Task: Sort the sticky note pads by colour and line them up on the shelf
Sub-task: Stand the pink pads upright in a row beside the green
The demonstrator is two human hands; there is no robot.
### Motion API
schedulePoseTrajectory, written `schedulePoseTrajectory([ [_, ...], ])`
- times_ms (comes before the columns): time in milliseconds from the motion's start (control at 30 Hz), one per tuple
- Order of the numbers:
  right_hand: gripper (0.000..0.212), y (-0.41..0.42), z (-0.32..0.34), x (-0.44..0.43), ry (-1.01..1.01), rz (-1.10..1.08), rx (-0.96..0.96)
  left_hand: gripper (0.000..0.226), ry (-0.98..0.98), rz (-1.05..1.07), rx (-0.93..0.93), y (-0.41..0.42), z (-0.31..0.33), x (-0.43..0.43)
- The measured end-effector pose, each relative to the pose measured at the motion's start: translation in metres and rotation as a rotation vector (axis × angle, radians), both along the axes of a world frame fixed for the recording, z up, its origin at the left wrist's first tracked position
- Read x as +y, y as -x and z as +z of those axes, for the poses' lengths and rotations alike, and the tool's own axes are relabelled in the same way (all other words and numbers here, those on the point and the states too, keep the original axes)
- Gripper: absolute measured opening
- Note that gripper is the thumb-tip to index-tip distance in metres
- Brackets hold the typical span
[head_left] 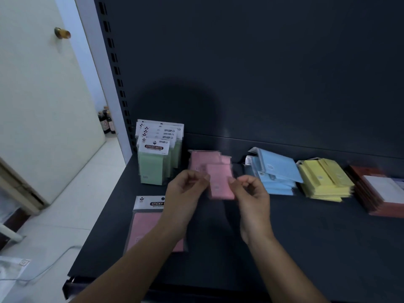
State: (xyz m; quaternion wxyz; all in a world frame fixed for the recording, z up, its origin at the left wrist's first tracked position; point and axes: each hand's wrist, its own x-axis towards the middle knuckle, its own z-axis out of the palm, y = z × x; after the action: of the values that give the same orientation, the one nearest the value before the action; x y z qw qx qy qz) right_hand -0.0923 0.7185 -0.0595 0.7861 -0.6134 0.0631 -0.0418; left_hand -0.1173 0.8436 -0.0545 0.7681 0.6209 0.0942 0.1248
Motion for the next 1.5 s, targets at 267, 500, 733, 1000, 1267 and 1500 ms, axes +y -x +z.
schedulePoseTrajectory([
  [267,0.038,0.034,-0.018,-0.030,0.364,0.407,-0.011,0.027,-0.380,-0.160,0.140,0.026,-0.025,0.002],
  [500,0.031,0.033,-0.029,-0.024,1.010,0.345,-0.181,0.033,-0.834,-0.156,0.059,0.031,-0.036,-0.006],
  [733,0.029,0.018,-0.020,-0.021,1.152,0.280,-0.253,0.047,-0.994,-0.004,-0.012,0.021,-0.031,-0.005],
  [1000,0.045,-0.019,0.002,0.007,0.847,0.294,-0.137,0.065,-0.860,0.008,0.106,-0.013,-0.012,-0.005],
  [1267,0.028,-0.015,-0.002,0.011,0.570,0.106,-0.102,0.050,-0.539,0.034,0.067,-0.012,-0.011,-0.010],
  [1500,0.015,-0.002,-0.007,0.003,0.046,0.065,0.043,0.014,-0.049,0.109,0.060,0.000,-0.012,-0.006],
])
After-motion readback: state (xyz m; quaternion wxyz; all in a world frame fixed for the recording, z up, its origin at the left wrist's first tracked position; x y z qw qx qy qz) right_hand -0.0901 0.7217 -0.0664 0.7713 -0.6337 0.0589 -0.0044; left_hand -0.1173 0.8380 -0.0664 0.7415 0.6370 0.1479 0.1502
